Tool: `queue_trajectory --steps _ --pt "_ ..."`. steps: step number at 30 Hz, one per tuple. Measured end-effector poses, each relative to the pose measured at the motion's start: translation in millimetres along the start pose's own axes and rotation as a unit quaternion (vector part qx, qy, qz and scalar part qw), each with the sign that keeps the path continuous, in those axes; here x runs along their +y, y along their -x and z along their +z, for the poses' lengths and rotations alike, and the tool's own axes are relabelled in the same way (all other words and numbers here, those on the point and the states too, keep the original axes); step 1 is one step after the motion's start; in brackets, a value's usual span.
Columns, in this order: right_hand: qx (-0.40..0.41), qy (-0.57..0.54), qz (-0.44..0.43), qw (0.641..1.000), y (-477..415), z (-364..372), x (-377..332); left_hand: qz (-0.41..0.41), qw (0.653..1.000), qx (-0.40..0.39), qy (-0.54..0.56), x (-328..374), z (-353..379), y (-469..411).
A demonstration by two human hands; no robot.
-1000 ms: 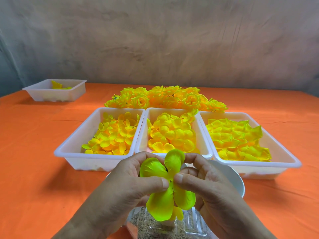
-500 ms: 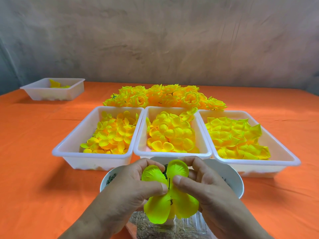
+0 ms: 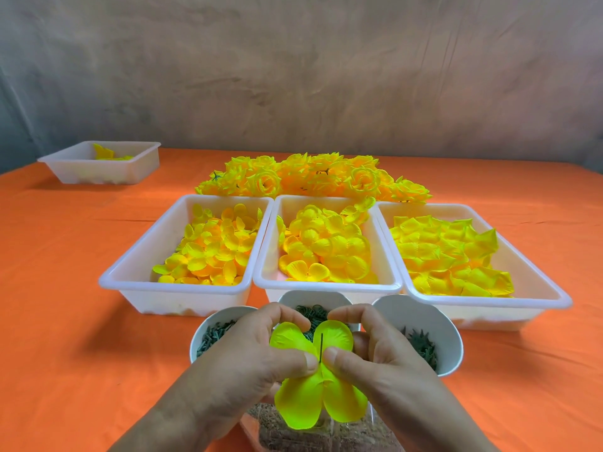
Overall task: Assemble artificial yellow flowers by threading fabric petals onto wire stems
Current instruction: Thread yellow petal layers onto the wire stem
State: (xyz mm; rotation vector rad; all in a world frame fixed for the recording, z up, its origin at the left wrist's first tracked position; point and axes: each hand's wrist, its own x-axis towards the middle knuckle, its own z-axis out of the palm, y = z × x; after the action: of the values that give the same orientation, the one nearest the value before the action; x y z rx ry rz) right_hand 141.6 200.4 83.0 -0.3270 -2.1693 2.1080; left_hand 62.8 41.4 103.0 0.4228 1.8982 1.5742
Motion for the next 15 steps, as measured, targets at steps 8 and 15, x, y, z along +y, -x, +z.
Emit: queue_trajectory --steps 8,15 --pt "0.02 0.026 -0.003 0.999 3 2 7 -0.006 1.0 -0.003 -0.024 -9 2 1" --pt "0.037 0.178 -0.032 0.983 6 -12 7 0.055 0.977 0.026 -0.206 -4 -15 3"
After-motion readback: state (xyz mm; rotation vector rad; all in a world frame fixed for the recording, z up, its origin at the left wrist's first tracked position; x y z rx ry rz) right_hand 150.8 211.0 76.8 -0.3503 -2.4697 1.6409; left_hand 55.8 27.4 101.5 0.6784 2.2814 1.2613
